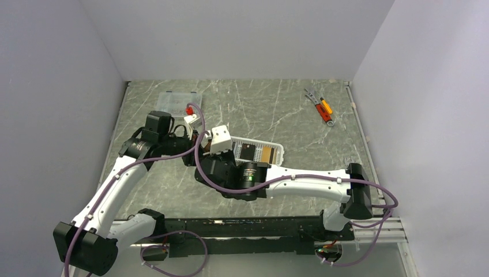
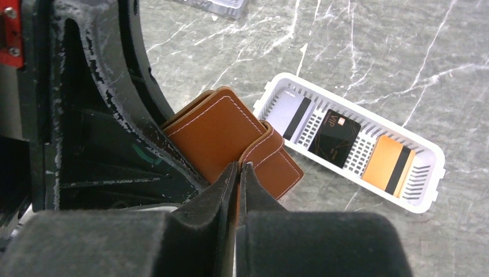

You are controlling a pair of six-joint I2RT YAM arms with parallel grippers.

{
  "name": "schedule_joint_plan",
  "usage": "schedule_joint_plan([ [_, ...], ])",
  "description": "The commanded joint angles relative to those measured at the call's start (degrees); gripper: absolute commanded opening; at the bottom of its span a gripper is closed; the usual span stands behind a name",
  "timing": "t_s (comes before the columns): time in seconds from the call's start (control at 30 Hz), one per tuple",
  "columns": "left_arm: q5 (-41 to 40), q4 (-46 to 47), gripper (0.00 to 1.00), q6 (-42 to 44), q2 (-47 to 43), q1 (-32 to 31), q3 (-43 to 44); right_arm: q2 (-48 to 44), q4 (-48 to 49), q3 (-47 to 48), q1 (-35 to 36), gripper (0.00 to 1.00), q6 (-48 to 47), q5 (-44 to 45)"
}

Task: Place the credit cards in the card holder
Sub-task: Open the card holder, then place the card holder at the corner of the board.

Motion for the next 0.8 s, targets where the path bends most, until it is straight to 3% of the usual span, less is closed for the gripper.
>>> schedule_joint_plan([
  [0.0, 8.41, 0.26, 0.00, -1.84, -1.62, -0.46, 1.11, 2.68, -7.25, 1.44, -2.39, 0.00, 3.01, 0.96],
  [0.77, 6.60, 0.30, 0.00, -1.41, -1.50, -0.13, -0.11, -9.24, -4.58, -7.15, -5.56, 0.00, 0.65, 1.96],
])
